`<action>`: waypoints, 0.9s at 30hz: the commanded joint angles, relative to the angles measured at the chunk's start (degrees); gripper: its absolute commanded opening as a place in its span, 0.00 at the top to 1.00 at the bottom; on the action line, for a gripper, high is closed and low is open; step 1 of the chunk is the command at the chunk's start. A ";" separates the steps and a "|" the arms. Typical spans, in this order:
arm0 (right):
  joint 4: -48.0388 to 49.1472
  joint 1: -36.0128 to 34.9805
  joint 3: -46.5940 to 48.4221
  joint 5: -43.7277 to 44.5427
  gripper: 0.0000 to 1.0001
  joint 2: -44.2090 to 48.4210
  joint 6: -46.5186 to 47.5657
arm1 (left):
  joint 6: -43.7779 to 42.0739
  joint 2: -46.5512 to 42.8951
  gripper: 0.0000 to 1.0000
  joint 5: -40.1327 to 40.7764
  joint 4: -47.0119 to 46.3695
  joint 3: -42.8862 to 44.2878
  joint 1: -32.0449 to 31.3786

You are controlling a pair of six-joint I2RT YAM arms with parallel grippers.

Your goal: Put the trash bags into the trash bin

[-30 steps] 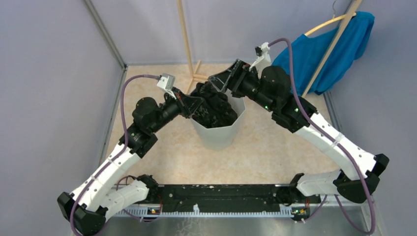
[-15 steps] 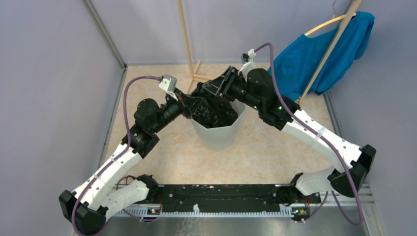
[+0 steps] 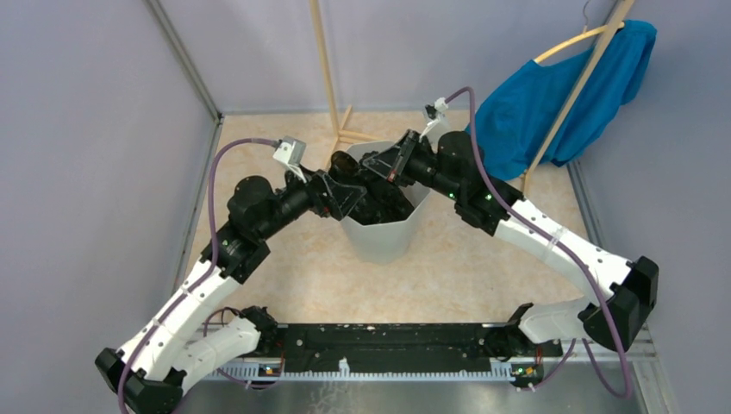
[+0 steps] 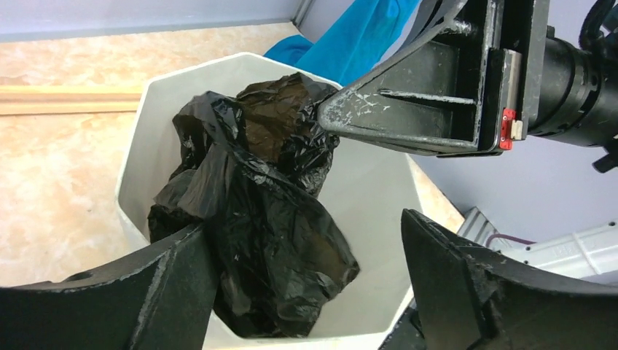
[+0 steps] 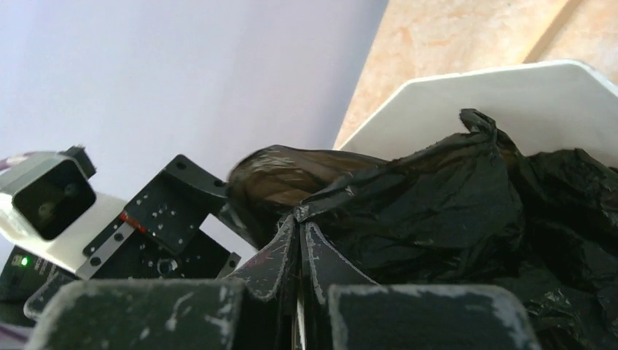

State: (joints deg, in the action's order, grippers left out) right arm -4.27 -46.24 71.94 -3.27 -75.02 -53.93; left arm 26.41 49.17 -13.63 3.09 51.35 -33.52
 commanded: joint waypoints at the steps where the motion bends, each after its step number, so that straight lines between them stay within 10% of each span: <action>1: 7.00 0.62 -0.55 -4.03 1.00 3.97 3.41 | 3.92 -1.28 0.03 1.11 8.36 6.72 -0.11; 7: 7.96 0.66 -1.90 -6.90 1.00 5.50 4.67 | 9.51 1.48 0.04 9.41 15.32 12.90 -0.10; 27: -7.81 0.71 0.70 -1.58 1.00 13.59 20.03 | 1.81 2.41 0.91 27.32 20.02 16.26 -0.08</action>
State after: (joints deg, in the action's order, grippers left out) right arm -3.70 -45.93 69.78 -9.56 -66.28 -43.13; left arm 32.56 54.72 6.96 21.26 64.51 -33.52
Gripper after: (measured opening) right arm 0.004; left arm 0.129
